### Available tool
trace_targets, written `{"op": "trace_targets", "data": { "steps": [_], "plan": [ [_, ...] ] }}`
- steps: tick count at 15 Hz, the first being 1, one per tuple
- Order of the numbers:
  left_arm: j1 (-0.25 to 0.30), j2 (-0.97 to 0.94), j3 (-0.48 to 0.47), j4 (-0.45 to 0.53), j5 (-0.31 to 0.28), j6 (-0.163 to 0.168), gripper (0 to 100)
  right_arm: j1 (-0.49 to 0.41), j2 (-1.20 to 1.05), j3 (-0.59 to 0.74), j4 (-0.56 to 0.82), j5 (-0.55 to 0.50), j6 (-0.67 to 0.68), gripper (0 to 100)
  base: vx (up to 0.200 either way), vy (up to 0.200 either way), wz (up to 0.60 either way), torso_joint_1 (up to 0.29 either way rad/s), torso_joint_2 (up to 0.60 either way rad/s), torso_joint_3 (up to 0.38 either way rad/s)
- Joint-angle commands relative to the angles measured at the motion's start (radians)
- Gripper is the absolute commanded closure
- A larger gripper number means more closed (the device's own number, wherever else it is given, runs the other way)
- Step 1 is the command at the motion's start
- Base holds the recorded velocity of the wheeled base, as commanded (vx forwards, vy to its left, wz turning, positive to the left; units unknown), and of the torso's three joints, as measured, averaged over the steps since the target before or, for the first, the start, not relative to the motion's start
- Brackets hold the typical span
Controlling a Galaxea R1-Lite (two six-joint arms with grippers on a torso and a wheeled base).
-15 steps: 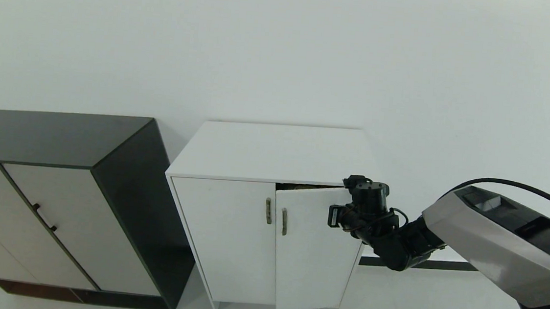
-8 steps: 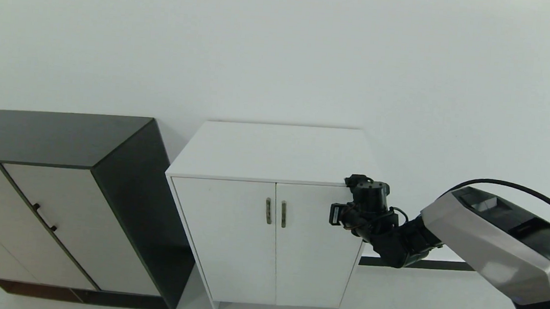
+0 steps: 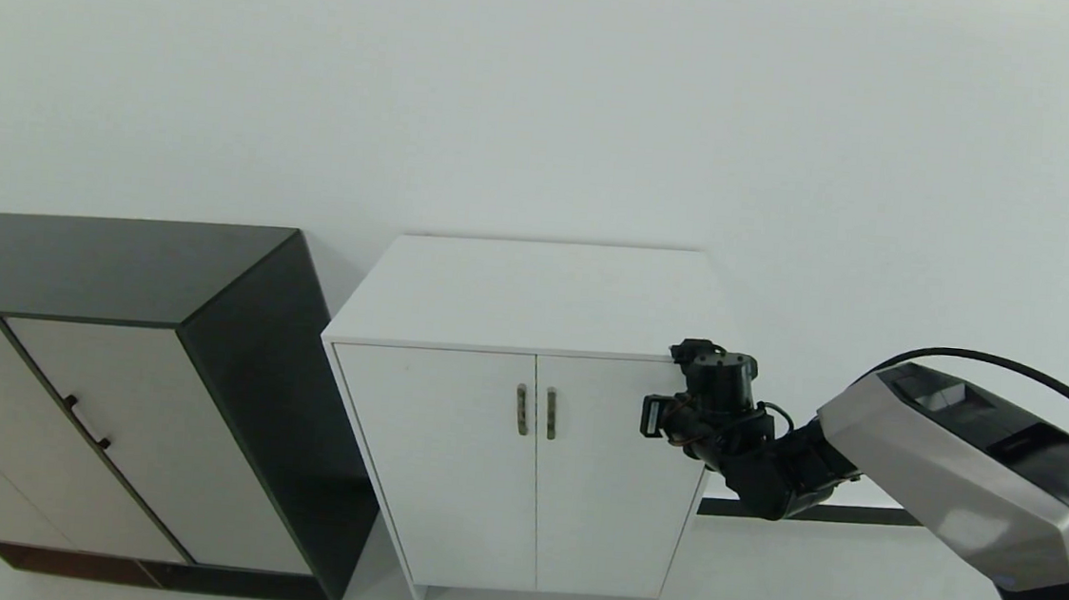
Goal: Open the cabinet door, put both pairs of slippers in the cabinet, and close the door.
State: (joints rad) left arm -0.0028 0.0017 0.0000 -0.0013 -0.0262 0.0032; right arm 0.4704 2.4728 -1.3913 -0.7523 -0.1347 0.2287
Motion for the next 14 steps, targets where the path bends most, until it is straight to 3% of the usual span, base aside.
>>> {"op": "trace_targets", "data": {
  "steps": [1, 14],
  "plan": [
    [0.000, 0.001, 0.000, 0.000, 0.000, 0.000, 100, -0.001, 0.002, -0.005, -0.001, 0.000, 0.000, 100, 0.000, 0.000, 0.00, 0.000, 0.00, 0.000],
    [0.001, 0.000, 0.000, 0.000, 0.000, 0.000, 100, -0.001, 0.005, -0.017, -0.001, -0.002, -0.003, 100, 0.000, 0.000, 0.00, 0.000, 0.00, 0.000]
  ]
}}
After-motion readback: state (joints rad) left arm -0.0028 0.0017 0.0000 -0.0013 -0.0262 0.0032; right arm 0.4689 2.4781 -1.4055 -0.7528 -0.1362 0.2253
